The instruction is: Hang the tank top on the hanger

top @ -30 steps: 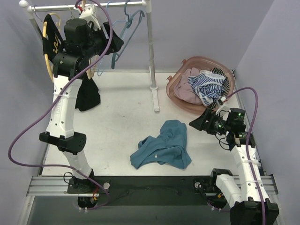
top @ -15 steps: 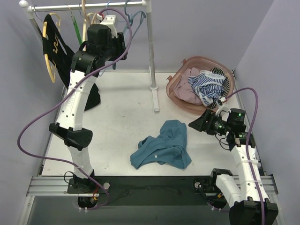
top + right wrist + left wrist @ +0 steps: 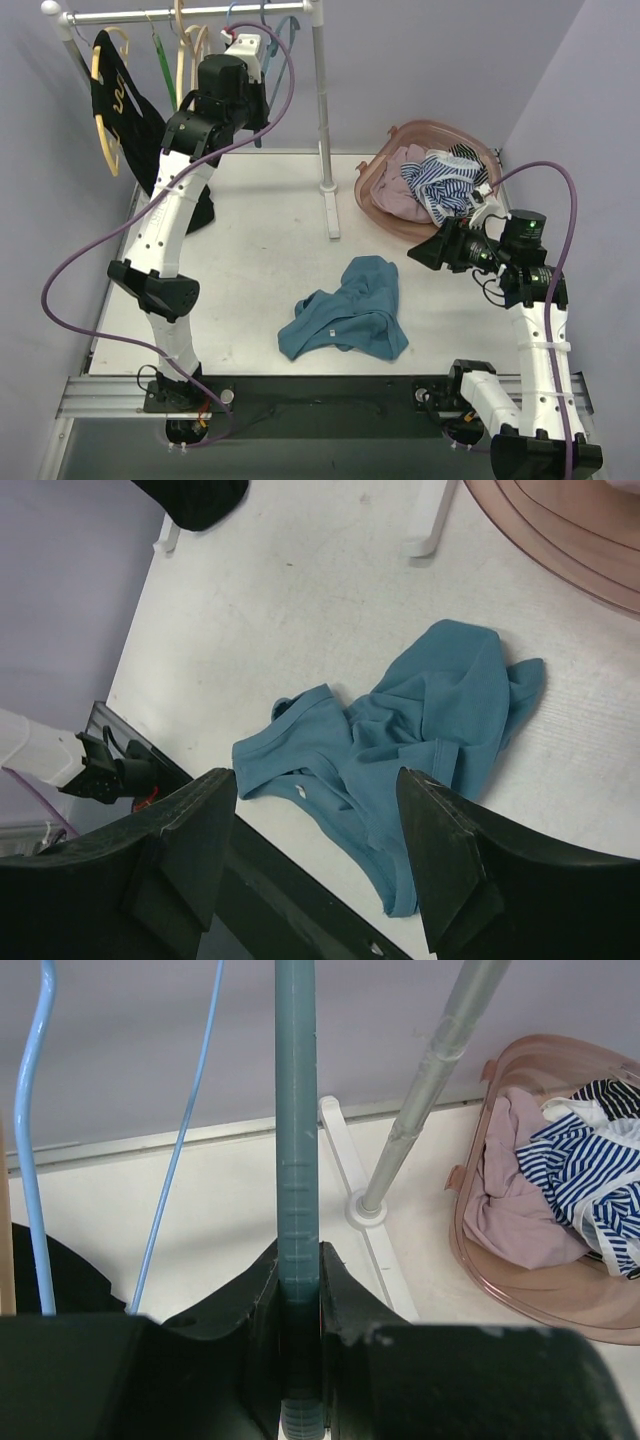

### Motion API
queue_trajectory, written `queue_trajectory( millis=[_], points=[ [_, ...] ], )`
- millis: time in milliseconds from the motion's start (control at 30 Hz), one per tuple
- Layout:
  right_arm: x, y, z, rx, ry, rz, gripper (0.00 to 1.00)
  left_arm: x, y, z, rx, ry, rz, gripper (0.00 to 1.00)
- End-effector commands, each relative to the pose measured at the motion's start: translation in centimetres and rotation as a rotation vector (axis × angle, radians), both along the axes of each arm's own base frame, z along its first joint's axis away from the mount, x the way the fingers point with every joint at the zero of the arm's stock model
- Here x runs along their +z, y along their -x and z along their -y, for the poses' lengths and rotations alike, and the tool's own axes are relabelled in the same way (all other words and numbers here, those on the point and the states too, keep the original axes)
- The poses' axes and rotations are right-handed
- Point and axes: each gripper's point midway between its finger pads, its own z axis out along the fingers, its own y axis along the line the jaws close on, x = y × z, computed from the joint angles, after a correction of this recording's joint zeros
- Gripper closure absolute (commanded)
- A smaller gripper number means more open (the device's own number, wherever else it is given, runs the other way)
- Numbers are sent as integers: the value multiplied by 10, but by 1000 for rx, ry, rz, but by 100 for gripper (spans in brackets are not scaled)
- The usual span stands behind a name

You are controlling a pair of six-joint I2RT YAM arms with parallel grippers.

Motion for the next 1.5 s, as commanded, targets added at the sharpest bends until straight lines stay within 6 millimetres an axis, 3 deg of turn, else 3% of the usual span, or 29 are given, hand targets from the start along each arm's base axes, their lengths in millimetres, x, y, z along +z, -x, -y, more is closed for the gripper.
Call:
queue_trajectory(
  millis=[0,267,600,800,833,867,933,1000,1067,1100,1133,1200,1233,1300,1467],
  points=[
    [21,15,-8,75,9,41,35,67,12,-7,-2,67,189,100],
    [50,39,-17,200,30,158,32,99,32,-9,-34,111,264,100],
    [58,57,-19,239,60,224,30,96,60,-14,-74,111,246,100],
    [52,68,-17,264,110,256,28,88,89,-16,-125,129,239,100],
    [51,68,-16,265,122,262,28,95,101,-20,-128,136,257,100],
    [50,69,-16,267,128,269,27,83,102,-20,-129,138,234,100],
    [47,71,-15,274,142,278,27,87,121,-22,-160,156,249,100],
    [45,75,-15,281,155,288,26,71,130,-19,-190,165,221,100],
    [44,77,-14,290,171,304,25,78,151,-24,-206,190,249,100],
    [42,79,-14,293,174,300,25,59,154,-22,-219,186,213,100],
    [42,81,-14,297,178,304,25,66,172,-25,-242,203,237,100],
    [40,83,-13,304,190,314,25,45,182,-22,-274,210,195,100],
    [40,84,-13,306,193,318,24,47,200,-22,-315,224,208,100],
    [40,85,-13,312,205,335,24,38,214,-20,-355,240,193,100],
    [41,88,-12,324,229,367,21,-5,258,-10,-505,259,113,100]
  ],
)
